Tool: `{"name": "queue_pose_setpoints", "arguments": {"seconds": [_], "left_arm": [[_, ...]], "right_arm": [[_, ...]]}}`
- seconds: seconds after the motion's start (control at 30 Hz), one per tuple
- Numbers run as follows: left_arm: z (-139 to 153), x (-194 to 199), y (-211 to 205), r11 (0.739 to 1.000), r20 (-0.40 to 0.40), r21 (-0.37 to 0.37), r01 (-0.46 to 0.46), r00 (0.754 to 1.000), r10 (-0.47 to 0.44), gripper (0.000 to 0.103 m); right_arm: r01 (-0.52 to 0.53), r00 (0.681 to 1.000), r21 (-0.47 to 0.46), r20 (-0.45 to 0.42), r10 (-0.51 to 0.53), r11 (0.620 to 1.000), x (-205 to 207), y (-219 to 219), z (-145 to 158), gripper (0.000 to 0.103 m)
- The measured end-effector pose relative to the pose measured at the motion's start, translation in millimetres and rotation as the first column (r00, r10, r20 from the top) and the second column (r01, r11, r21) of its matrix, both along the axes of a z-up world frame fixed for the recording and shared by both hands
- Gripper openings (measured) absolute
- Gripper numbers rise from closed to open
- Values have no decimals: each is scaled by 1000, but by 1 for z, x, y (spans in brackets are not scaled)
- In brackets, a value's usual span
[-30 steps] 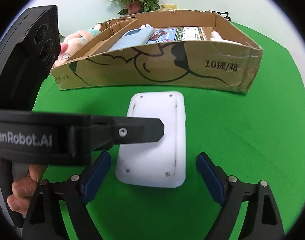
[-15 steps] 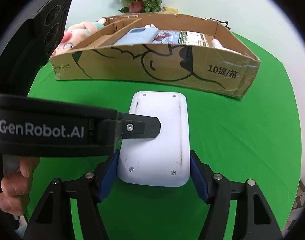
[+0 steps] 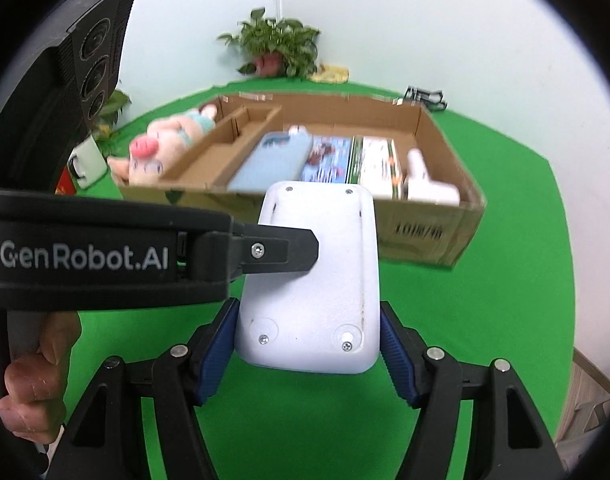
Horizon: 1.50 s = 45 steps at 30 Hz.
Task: Organize objects
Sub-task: 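Lift the white device and carry it over the cardboard box, then lower the white device beside the phone case and release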
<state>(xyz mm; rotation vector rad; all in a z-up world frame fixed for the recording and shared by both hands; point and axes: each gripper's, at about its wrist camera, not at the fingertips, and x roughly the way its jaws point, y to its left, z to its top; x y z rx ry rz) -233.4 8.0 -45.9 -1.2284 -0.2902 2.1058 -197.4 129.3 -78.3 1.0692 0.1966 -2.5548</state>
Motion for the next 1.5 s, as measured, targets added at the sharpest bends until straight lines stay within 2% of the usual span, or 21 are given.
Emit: {"name": "queue_pose_setpoints", "arguments": {"seconds": [0.27,0.4,0.67,0.83,1.03,1.3,1.5], "left_arm": [[46,-22,8,999,-91,-4,-32,995,32,32],[57,-40,11,999,-115,-15,-52,992,50,32],[63,-82,7,993,-81,-1,-115,990,115,32],[55,-110,7,992,-40,7,-129,991,129,32],[38,-142,5,981,-11,-10,-193,981,193,32],[4,-192,0,975,72,-42,-219,973,221,32],[-30,-215,-4,978,159,-53,-202,965,207,30]], "right_arm": [[19,995,-13,-93,-20,1000,-16,-4,35,66],[20,992,-13,-121,-22,1000,-31,-8,46,66],[27,993,-33,-117,-30,999,-61,-14,54,66],[38,995,-40,-93,-42,998,-84,-14,51,66],[32,999,-31,-41,-33,999,-112,-21,41,66],[32,996,-53,81,-27,998,-153,-24,22,66],[38,985,-15,169,-35,999,-174,-30,-4,66]]}}
